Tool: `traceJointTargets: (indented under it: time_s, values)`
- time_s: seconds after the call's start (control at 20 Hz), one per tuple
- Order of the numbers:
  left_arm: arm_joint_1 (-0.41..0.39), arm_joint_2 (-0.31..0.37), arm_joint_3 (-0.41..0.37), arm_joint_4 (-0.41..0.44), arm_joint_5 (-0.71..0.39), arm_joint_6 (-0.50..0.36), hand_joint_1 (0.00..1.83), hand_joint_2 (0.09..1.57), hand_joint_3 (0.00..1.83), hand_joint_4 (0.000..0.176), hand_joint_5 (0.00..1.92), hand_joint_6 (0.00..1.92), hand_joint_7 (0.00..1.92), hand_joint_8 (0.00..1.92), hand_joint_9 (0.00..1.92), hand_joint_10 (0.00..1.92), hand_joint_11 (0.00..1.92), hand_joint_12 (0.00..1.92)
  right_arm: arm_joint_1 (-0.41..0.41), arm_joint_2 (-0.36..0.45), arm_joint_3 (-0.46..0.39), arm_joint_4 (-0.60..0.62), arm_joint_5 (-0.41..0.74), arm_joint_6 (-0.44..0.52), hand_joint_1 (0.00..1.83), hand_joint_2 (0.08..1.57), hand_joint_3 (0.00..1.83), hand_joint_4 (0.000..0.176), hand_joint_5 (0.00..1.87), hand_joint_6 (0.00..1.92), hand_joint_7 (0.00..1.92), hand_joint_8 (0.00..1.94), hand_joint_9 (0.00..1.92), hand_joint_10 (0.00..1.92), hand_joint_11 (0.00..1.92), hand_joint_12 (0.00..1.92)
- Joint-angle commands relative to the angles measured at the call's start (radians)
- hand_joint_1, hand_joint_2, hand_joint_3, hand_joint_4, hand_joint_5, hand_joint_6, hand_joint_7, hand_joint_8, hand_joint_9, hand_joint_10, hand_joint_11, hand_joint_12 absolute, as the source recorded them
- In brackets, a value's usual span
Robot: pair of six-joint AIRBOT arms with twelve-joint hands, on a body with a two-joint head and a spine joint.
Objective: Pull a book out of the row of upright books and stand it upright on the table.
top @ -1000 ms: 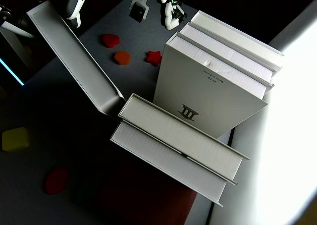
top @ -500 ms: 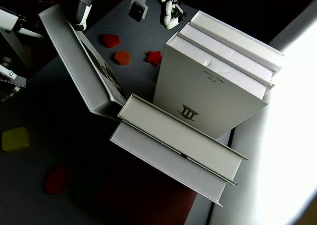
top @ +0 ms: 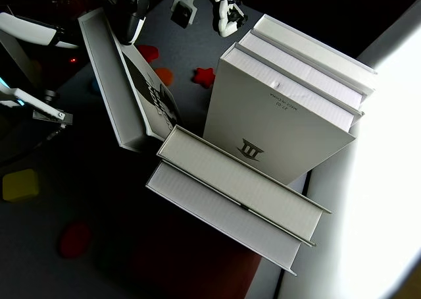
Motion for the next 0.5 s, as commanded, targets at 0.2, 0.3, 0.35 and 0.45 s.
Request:
traceJointTargets:
  time_s: [0.2, 0.3, 0.35, 0.45]
  values:
    - [-0.015, 0.017, -0.013, -0.054, -0.127, -0.010, 1.01, 0.88, 0.00, 0.047, 0.41, 0.00, 0.36, 0.00, 0.45, 0.01, 0.00, 1.08, -0.056, -0.007, 0.002, 0.047, 0.022, -0.001, 0.99, 1.01, 0.00, 0.000, 0.20, 0.08, 0.45, 0.02, 0.53, 0.06, 0.14, 1.02]
    - [-0.012, 0.026, -0.016, -0.059, -0.140, -0.010, 1.00, 0.89, 0.01, 0.029, 0.41, 0.01, 0.41, 0.02, 0.48, 0.02, 0.00, 1.08, -0.092, -0.028, 0.014, 0.050, 0.032, -0.001, 0.87, 0.83, 0.00, 0.000, 0.22, 0.02, 0.22, 0.00, 0.22, 0.00, 0.00, 0.70]
    - [-0.011, 0.026, -0.016, -0.063, -0.143, -0.010, 1.03, 0.90, 0.01, 0.039, 0.42, 0.01, 0.42, 0.02, 0.48, 0.02, 0.00, 1.07, -0.097, -0.032, 0.016, 0.050, 0.034, -0.001, 0.87, 0.83, 0.00, 0.008, 0.04, 0.00, 0.09, 0.00, 0.13, 0.00, 0.00, 0.60]
    - [-0.005, 0.026, -0.013, -0.068, -0.150, -0.010, 1.05, 0.90, 0.01, 0.050, 0.41, 0.01, 0.43, 0.02, 0.48, 0.02, 0.00, 1.09, -0.113, -0.042, 0.027, 0.067, 0.048, -0.002, 0.67, 0.83, 0.00, 0.123, 0.00, 0.00, 0.00, 0.00, 0.00, 0.00, 0.00, 0.02]
